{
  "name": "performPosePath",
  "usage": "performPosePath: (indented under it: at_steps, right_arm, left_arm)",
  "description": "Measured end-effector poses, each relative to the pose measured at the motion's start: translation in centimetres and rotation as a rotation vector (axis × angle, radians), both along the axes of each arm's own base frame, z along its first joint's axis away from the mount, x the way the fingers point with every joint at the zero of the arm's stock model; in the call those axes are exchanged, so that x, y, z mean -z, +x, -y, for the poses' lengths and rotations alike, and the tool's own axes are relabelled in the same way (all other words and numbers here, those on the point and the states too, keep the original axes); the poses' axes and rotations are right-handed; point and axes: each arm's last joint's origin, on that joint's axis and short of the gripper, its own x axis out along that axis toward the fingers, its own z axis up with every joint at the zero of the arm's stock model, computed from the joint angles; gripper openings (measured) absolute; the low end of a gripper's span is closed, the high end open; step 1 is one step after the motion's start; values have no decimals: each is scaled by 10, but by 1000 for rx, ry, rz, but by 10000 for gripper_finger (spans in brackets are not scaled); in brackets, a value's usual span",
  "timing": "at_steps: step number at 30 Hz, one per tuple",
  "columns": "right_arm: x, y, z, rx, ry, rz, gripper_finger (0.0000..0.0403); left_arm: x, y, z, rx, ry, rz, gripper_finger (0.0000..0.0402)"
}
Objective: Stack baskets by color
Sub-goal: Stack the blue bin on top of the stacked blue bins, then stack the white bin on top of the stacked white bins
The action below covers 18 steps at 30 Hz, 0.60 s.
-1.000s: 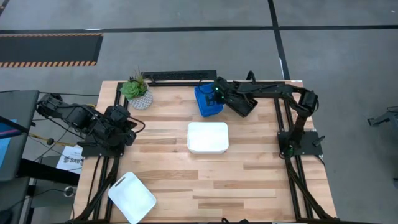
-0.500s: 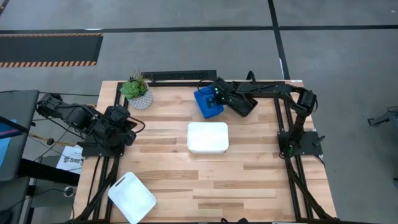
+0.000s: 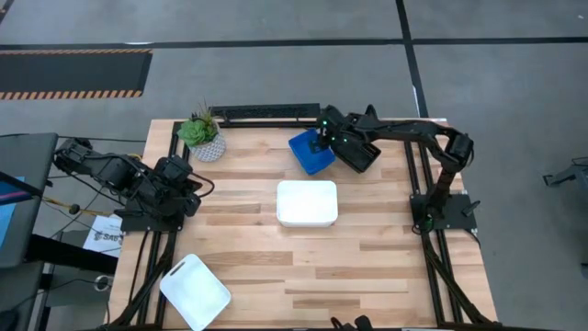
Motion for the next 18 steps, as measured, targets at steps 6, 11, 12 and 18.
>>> performPosePath:
  at_steps: [6,11,12,18]
  right_arm:
    - [-24,6,-4,-105,29,-49,180]
    - [-48,14,-28,-277,124,-108,173]
    - [-53,15,-35,-312,143,-126,172]
    - [-73,23,-98,-496,210,-288,172]
  left_arm:
    - [0,0,0,1,-2,-1,0]
    - [0,0,1,12,-24,-12,0]
    - [1,0,1,27,-39,-23,0]
    - [11,-1,10,157,-225,-152,0]
